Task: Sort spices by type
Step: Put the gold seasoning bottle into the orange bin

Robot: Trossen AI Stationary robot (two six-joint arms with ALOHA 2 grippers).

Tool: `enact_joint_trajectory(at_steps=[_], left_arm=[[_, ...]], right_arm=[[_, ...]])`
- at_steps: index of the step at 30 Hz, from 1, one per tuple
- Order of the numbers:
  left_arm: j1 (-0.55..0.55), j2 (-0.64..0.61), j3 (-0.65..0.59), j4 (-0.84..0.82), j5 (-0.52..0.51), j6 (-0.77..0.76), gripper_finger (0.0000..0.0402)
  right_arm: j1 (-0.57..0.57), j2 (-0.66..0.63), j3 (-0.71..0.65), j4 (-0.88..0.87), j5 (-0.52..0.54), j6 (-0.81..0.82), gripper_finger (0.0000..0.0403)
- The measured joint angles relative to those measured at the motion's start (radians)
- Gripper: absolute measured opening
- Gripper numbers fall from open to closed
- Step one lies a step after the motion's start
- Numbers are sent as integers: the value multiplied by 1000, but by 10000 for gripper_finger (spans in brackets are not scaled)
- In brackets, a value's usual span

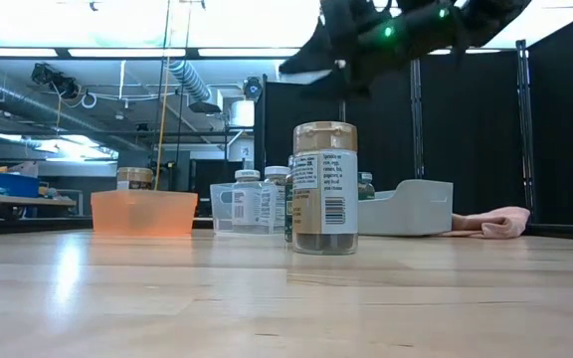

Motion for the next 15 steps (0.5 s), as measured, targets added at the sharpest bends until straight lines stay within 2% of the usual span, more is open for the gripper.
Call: enact_joint_trajectory(at_steps=[6,9,15], left_arm=[[35,-1,-261,475,112,0,307],[42,13,-360,664,127,-15,307],[32,116,-504,925,127,-107,307]], right_arm=[[-53,-164,0,-24,64,-94,350],[-78,-238,0,-70,85,-122,350],[-93,-325,0,-174,120,-124,350]])
